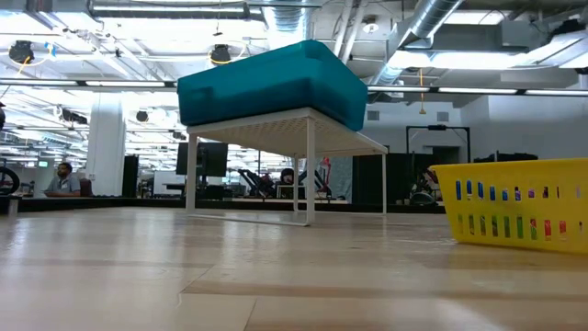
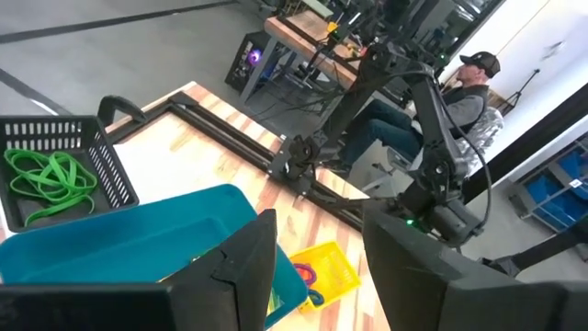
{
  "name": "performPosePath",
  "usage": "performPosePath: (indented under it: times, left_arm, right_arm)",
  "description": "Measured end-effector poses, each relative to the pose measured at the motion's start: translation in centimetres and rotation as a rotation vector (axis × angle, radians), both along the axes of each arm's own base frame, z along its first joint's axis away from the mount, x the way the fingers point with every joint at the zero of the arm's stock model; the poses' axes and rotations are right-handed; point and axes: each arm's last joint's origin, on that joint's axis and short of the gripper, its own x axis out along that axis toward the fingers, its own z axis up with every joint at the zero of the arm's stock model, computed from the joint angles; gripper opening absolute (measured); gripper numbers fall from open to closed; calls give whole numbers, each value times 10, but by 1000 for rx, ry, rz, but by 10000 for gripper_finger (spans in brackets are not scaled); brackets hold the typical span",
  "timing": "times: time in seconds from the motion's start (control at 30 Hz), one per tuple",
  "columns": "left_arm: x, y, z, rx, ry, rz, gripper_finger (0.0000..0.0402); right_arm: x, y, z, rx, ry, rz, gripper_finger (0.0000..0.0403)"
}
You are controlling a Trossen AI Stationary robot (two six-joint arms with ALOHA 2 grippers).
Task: Pick & Place Office Desk Supplies
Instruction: Put the yellow bin with spring keychains on the shelf
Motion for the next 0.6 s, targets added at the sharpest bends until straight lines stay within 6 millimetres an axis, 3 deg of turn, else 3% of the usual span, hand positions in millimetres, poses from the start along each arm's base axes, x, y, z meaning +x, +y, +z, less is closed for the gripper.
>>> performPosePath:
  times: [0.13,0.37,0.6]
  left_arm:
    - [0,0,0,-17,-2,5,159]
    - [0,-1,1,-52,-13,-7,159]
    - [1,0,5,-44,-56,-8,159]
  right_arm:
    - [-3,-10,-13,-59,41,-18,87]
    - [9,-24,-38,-44,-41,-87,89]
    - [8,-39,-50,-115,-9,-121,98]
